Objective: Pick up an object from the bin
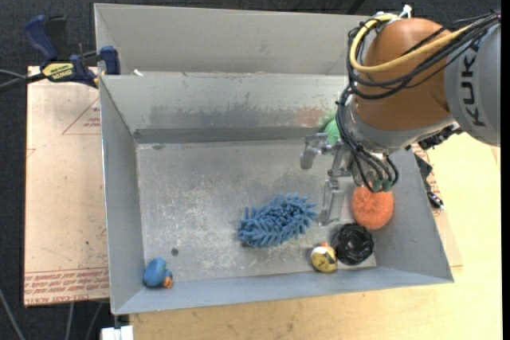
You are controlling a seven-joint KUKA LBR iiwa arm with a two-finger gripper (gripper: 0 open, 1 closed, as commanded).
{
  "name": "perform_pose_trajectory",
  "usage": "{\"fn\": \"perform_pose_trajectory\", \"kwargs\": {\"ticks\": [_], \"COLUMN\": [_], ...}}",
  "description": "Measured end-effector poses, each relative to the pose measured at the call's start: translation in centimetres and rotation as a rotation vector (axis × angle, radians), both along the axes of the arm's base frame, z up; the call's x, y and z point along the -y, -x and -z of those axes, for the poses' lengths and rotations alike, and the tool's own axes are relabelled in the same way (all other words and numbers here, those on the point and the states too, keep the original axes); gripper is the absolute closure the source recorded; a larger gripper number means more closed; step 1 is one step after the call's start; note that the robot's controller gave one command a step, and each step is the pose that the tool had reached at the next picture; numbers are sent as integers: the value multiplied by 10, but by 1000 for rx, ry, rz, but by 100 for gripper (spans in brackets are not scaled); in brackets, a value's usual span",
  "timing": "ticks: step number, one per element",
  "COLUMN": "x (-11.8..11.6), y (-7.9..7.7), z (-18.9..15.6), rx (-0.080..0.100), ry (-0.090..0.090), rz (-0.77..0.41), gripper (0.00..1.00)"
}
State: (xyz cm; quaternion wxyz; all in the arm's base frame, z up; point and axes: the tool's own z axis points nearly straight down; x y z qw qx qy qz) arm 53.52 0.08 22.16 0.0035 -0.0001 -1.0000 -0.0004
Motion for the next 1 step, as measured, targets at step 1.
{"fn": "perform_pose_trajectory", "kwargs": {"ticks": [1], "x": [0], "y": [-1], "z": [-5], "rx": [8], "ry": [0], "rz": [0], "gripper": [0]}}
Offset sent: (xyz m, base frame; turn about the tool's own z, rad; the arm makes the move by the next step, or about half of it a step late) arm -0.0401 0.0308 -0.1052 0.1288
